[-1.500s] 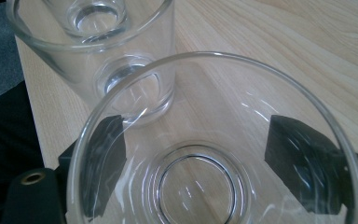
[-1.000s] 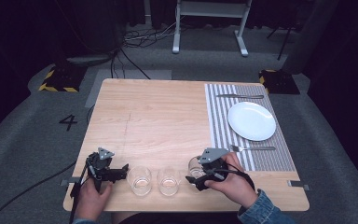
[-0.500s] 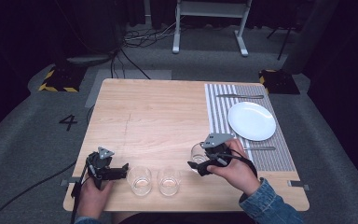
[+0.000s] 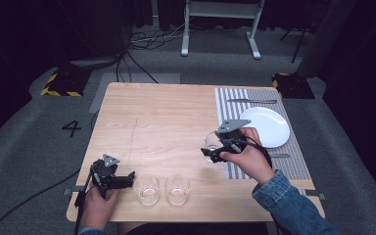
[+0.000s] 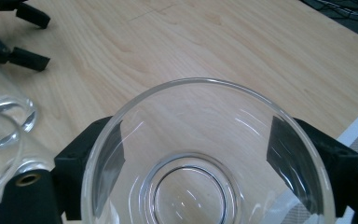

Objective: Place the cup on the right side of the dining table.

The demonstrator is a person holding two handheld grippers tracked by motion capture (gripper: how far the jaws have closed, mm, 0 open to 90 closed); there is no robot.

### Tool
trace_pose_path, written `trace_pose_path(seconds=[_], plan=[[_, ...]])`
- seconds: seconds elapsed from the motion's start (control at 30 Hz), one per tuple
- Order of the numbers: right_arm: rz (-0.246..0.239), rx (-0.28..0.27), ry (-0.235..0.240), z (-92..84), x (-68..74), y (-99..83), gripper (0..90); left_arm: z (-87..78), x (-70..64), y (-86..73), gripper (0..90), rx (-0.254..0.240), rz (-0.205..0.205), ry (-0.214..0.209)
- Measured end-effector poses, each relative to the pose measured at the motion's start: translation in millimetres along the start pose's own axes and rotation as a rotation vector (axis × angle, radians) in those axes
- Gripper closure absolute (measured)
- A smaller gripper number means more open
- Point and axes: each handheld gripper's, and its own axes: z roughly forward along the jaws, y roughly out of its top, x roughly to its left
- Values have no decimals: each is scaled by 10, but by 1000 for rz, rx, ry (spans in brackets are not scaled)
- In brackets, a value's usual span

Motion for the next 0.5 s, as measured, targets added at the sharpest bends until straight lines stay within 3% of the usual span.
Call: trace_pose_path(seconds=[0.5], plan=[[39, -24, -84, -24, -370, 264, 175, -1, -1, -1, 5, 0, -1, 0]])
